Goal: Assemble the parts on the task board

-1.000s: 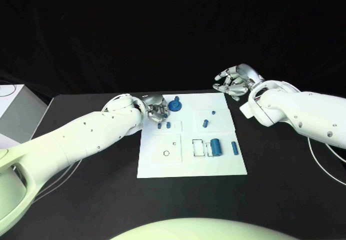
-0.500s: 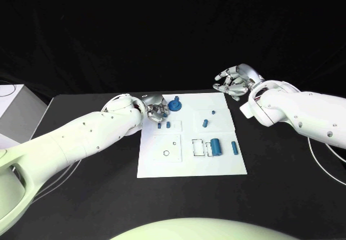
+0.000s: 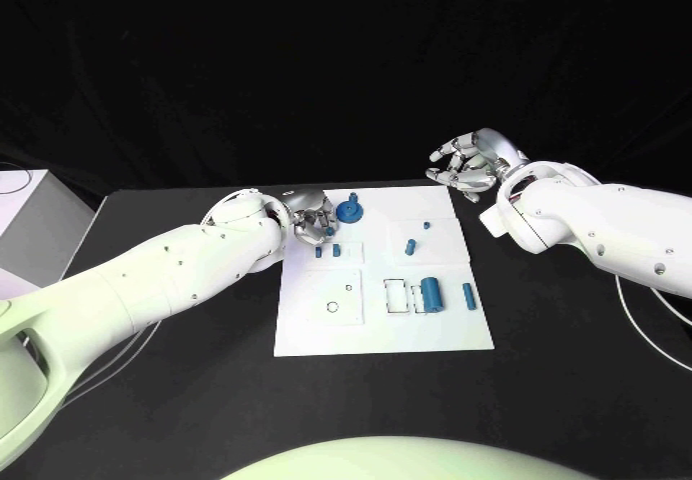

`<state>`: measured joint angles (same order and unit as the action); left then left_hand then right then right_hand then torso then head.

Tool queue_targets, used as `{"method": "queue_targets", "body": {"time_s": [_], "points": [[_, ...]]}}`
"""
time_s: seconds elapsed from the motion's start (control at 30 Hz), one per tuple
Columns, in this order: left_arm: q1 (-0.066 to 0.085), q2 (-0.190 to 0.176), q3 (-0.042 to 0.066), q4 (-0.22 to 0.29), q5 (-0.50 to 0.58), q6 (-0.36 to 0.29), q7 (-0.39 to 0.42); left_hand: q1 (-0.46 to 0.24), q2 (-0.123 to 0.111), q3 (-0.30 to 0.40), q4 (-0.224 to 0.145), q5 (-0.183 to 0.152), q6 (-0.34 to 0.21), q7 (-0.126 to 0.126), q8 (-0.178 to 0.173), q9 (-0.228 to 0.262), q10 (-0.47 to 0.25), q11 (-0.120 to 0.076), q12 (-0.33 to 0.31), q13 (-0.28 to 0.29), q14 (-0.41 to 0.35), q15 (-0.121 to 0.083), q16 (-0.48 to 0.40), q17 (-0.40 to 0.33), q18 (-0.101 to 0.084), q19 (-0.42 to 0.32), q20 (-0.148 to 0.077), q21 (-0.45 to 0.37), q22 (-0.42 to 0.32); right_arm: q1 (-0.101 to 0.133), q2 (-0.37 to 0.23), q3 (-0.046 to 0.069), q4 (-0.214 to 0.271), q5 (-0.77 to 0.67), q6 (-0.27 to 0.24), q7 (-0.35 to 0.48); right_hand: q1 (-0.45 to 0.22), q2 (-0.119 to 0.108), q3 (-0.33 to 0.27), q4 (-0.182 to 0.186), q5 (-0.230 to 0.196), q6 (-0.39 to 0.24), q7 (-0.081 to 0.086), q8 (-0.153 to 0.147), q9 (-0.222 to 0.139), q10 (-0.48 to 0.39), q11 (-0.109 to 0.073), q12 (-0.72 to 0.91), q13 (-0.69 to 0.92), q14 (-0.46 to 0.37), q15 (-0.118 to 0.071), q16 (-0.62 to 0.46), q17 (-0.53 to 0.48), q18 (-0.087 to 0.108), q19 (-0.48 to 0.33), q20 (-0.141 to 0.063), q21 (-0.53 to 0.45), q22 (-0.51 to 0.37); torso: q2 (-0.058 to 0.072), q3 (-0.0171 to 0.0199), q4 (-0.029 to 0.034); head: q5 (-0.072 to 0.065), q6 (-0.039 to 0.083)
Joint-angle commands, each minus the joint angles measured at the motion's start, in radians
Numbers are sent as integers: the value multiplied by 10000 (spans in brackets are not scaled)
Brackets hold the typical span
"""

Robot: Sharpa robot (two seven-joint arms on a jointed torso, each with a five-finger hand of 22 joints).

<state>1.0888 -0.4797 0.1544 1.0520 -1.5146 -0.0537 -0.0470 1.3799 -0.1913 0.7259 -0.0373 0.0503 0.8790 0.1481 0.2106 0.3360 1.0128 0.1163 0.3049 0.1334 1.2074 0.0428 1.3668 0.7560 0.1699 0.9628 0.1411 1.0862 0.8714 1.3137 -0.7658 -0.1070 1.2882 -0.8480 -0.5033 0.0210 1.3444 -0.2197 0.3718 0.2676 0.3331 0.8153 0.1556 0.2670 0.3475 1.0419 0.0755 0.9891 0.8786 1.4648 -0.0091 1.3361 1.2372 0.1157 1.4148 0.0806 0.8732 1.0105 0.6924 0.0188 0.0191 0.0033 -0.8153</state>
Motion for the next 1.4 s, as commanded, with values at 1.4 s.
{"method": "queue_targets", "body": {"time_s": [1.4], "points": [[-72,-263,-5,136,198,-712,-76,93,-189,-79,0,17,-838,-164,-633,-324,-1175,324,7,17,-407,269,25,-447,106,-297,207,-141,-192,-20,-30,5,-5,-2,89,99,-27,-76,76,2,67,-19,45,44,14,-34,-52,-19,-93,210,-56,-71,7,145,58,2,-63,-45,1,-3,4,12,59]]}}
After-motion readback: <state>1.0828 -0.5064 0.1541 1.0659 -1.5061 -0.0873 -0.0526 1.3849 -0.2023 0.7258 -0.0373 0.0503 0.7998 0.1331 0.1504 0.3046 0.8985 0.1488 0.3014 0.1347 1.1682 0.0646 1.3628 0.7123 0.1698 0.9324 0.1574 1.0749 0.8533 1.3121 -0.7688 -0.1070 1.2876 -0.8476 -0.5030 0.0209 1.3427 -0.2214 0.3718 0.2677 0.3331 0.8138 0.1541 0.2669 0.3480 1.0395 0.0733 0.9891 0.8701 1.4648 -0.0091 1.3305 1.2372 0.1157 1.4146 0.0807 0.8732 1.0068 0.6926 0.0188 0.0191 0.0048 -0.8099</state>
